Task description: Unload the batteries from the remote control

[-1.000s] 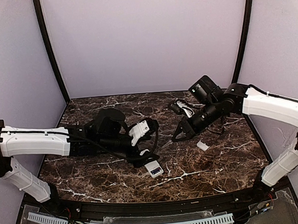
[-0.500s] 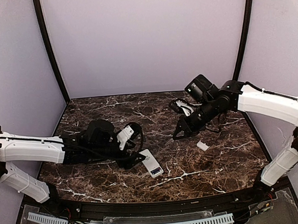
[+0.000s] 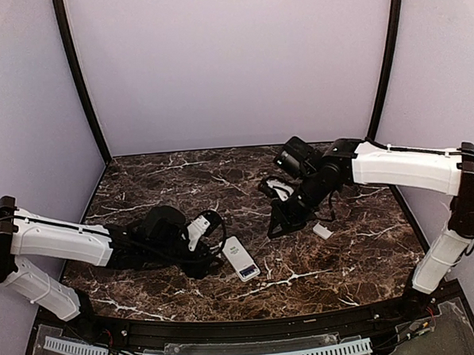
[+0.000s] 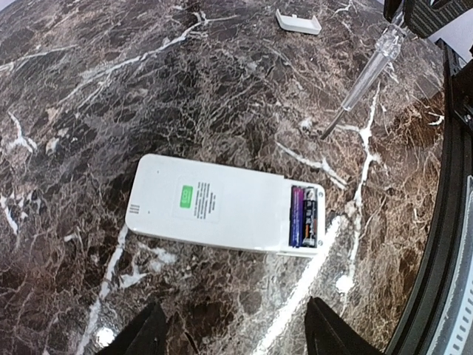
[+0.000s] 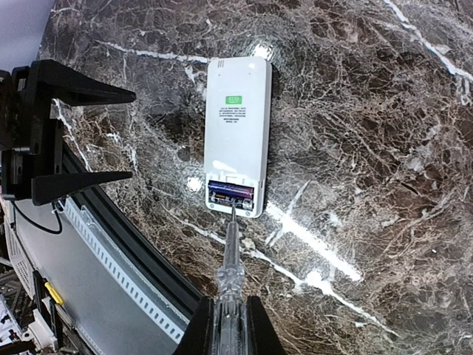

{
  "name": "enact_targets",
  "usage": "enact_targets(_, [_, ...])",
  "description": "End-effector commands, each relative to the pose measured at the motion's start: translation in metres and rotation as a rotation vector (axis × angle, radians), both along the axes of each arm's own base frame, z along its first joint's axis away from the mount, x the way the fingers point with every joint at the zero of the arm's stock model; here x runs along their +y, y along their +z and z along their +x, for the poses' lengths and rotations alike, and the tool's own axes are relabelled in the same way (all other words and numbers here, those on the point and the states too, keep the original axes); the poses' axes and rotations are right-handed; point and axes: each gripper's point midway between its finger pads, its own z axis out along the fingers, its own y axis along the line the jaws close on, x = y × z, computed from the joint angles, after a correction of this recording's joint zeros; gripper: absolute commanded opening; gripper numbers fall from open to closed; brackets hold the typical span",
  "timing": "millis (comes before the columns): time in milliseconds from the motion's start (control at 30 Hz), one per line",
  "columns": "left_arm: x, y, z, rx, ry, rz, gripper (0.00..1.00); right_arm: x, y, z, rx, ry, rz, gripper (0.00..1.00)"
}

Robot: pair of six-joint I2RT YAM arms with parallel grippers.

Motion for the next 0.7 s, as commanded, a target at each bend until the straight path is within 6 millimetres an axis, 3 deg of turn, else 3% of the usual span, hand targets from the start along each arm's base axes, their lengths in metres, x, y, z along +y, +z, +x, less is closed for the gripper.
enact_targets(0, [0.007,-0.016,-0.003,0.007,-0.005,0.022,0.64,0.014,0.0,0.005,-0.007,0.006,-0.016,0.0])
enact_targets(200, [0.001,-0.024,-0.011,0.036,-0.039,-0.01,0.65,0.026,-0.009,-0.001,0.018,0.035,-0.029,0.0])
enact_targets(667, [-0.015,-0.043,-0.009,0.035,-0.088,0.032,0.62,0.021,-0.037,-0.004,0.048,0.036,-0.169,0.0])
